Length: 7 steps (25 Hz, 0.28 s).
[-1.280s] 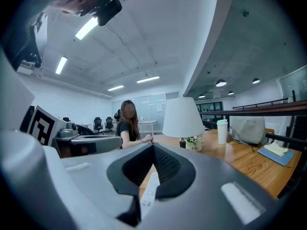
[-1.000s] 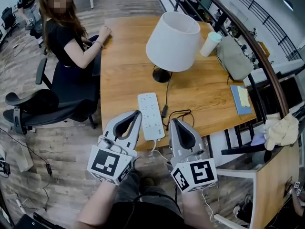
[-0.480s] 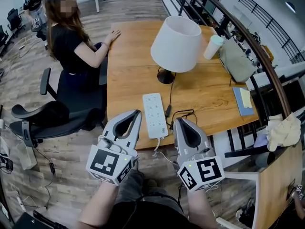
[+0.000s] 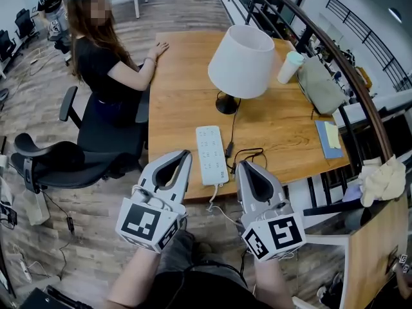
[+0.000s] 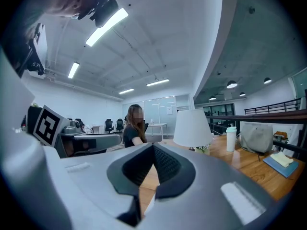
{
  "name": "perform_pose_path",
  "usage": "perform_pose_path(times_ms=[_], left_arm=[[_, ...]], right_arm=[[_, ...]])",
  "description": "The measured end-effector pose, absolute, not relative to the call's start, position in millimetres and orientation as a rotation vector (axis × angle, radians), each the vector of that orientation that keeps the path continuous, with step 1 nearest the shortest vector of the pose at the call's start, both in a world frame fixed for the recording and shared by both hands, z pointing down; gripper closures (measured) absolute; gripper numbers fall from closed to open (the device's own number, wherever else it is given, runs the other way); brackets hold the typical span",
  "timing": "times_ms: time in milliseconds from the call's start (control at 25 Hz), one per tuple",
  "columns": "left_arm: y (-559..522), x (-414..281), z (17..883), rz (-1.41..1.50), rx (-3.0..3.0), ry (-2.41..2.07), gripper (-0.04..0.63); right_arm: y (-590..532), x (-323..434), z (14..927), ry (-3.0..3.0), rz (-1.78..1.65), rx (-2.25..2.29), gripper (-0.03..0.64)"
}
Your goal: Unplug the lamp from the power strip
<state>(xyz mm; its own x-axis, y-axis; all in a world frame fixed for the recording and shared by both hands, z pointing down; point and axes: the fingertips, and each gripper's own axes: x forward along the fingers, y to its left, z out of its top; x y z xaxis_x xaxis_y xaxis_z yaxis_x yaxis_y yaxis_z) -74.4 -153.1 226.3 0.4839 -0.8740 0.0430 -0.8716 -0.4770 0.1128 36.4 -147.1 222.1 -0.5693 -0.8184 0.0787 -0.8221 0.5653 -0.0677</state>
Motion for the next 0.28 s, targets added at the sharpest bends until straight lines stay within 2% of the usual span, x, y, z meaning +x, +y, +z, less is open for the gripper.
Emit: perform_pose_path(times_ms=[280], left_arm=[[-143.8, -71.3, 223.6, -0.04, 2.602, -1.526, 0.6]], right_arm=[[-137.6, 36.8, 215.0, -2.777, 0.155, 1.436, 0.609]])
